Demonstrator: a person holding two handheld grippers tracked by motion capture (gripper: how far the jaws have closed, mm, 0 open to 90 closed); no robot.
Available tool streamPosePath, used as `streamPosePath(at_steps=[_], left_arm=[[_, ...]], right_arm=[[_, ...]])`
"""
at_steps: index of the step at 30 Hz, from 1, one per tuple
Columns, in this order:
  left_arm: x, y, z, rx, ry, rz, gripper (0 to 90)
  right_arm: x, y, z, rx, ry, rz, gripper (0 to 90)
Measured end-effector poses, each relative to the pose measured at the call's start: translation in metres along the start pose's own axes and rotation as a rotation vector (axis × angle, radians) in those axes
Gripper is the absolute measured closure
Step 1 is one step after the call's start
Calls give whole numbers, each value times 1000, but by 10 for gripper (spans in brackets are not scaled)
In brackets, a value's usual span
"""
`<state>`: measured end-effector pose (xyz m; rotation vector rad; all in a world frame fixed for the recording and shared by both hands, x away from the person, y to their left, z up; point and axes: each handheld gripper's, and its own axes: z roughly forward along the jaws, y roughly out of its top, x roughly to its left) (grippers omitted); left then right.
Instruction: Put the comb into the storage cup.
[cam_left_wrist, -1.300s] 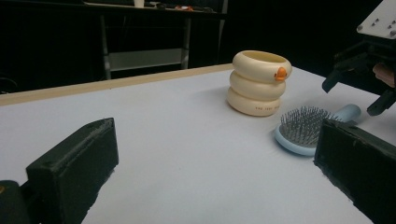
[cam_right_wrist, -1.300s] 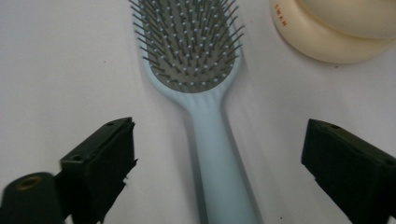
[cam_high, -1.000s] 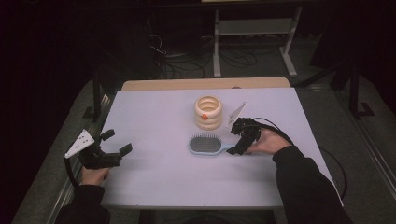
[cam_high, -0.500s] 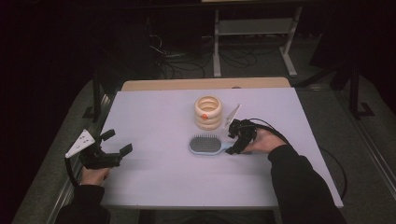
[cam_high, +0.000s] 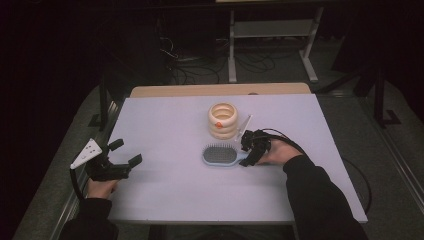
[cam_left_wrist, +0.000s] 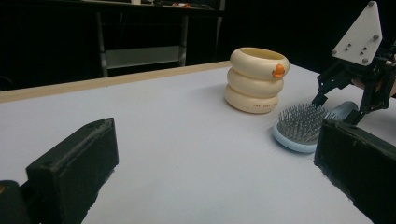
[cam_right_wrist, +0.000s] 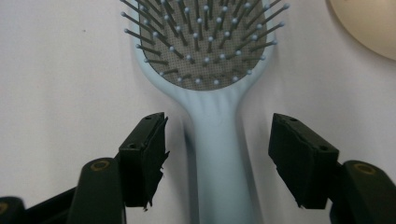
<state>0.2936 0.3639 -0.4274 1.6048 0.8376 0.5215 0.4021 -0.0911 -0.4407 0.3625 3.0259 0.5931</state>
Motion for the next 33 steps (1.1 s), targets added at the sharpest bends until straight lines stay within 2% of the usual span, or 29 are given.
streamPosePath(at_steps=[4,5,7,8,10,12,17,22,33], left_arm=[[0,0,0,0,0,-1,0],[0,0,0,0,0,0,0],[0,0,0,1,0,1,0],[0,0,0,2,-1,1,0],[0,0,0,2,0,2,0],[0,0,0,2,0,0,0],[0,0,1,4,0,2,0],[0,0,0,2,0,0,0],[0,0,0,1,1,0,0]], right_arm=[[1,2,2,11,-9,-14,419],[2,2,2,7,-12,-19,462],[2,3,1,7,-18,-22,473],[2,4,1,13,-18,-27,508],[1,5,1,22,-9,-34,555],[1,6,1,27,-4,-38,564],[1,11,2,58,10,-75,638],[1,12,1,72,15,-91,663],[1,10,0,61,17,-110,682]])
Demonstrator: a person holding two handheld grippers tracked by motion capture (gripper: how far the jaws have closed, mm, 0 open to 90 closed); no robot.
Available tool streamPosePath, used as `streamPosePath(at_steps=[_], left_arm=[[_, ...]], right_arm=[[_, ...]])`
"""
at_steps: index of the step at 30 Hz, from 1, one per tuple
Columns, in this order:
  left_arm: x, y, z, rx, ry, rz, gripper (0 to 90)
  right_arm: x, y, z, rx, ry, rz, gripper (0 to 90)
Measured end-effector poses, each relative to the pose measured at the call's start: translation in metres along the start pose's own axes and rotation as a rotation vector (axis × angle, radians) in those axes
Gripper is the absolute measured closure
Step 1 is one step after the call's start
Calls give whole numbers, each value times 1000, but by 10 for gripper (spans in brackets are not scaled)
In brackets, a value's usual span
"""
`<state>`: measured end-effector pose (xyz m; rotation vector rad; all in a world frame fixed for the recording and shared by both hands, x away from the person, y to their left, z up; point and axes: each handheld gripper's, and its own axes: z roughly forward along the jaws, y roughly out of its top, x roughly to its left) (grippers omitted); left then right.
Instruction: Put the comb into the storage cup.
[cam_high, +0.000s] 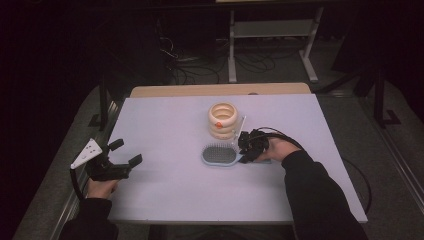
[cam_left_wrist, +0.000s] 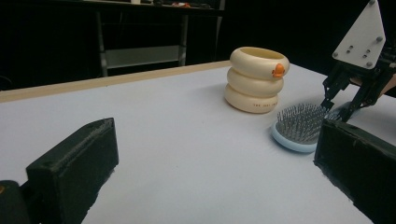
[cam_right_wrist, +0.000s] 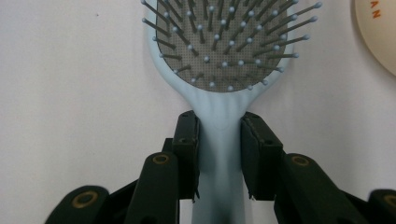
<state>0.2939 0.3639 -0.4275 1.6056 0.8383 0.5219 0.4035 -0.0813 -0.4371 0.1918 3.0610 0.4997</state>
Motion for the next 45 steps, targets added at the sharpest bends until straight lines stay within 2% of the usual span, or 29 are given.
streamPosePath(at_steps=[12,16,24,45], left_arm=[[0,0,0,0,-2,1,0],[0,0,0,0,-2,1,0],[-1,0,0,2,-1,1,0],[-1,0,0,3,3,-6,0]], right_arm=[[3,1,-6,-27,-10,6,684],[6,1,-14,-51,-22,26,684],[14,4,-26,-71,-41,13,685],[27,1,-59,-142,-95,20,685]])
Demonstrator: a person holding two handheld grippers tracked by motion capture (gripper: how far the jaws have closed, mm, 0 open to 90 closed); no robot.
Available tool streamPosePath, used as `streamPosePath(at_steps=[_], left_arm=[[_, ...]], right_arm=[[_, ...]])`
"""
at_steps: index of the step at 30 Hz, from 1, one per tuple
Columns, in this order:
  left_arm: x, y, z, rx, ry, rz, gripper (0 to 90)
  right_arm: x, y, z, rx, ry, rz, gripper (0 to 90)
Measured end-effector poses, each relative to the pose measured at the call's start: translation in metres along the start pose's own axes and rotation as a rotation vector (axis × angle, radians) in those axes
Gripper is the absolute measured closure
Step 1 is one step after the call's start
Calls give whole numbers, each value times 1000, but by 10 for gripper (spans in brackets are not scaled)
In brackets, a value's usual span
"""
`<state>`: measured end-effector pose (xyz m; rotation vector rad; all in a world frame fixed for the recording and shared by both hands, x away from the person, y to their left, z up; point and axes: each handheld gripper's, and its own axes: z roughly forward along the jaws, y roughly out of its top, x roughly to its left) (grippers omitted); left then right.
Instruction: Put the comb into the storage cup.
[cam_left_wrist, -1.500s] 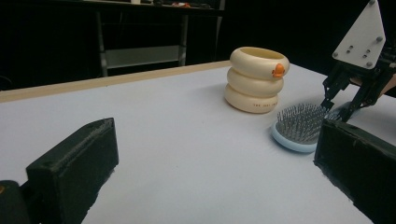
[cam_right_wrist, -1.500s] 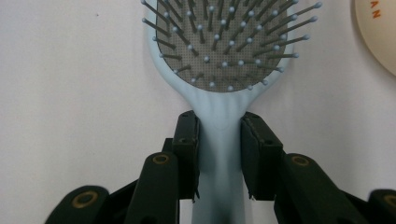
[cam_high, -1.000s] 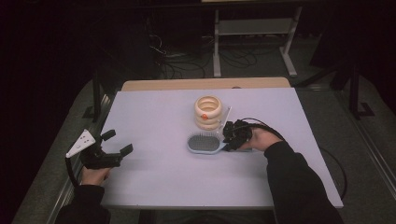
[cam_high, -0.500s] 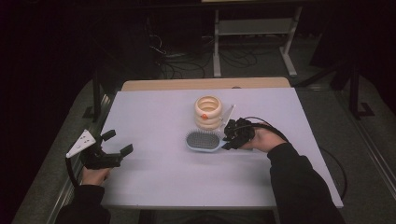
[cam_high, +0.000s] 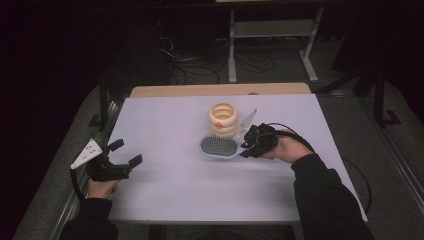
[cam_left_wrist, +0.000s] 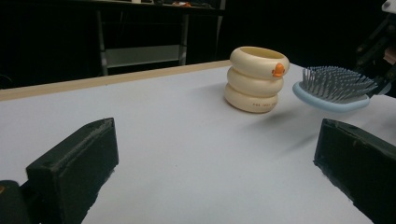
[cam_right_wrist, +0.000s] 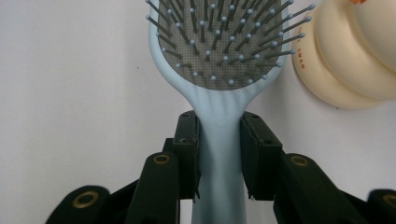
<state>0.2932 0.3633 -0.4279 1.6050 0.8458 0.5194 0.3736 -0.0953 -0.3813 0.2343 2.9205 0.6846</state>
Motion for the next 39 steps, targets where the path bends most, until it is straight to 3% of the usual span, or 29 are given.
streamPosePath(at_steps=[24,39], left_arm=[[0,0,1,7,-3,-9,0],[-4,9,6,35,-40,-20,0]], right_arm=[[2,21,-33,-46,-29,-12,684],[-4,28,-57,-85,-86,3,684]])
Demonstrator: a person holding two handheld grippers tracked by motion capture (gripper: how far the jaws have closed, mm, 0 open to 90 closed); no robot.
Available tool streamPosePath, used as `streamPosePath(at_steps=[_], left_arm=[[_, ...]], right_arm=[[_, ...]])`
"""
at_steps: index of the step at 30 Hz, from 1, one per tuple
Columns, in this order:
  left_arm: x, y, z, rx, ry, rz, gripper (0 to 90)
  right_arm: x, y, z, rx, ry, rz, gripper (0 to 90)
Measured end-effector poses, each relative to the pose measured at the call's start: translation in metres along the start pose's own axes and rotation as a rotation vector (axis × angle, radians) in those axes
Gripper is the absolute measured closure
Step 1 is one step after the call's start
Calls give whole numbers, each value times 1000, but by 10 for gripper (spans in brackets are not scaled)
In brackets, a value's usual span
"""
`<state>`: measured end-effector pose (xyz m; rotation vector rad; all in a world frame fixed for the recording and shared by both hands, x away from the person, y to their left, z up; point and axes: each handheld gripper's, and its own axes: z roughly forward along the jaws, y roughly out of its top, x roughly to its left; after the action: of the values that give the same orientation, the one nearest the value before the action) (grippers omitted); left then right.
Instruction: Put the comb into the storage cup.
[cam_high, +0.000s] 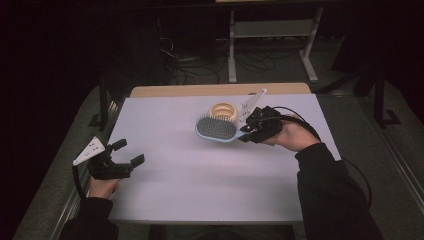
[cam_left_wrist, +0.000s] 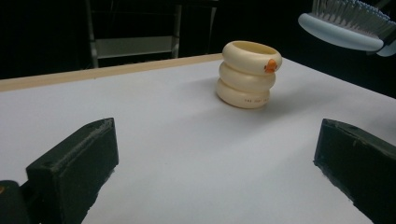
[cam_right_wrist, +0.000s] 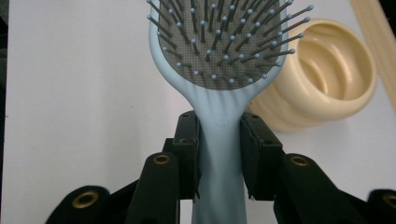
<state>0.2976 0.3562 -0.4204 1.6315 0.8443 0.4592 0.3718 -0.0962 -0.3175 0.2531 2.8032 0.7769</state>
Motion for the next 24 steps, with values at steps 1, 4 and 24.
streamPosePath(at_steps=[1,4,24], left_arm=[[-1,2,1,-1,-3,-3,0],[-3,7,4,0,-18,-5,0],[-19,43,29,1,-77,14,0]], right_arm=[[-1,1,-2,-1,-3,3,684],[-2,4,-9,-6,-13,0,683],[-8,28,-25,-20,-40,-6,683]])
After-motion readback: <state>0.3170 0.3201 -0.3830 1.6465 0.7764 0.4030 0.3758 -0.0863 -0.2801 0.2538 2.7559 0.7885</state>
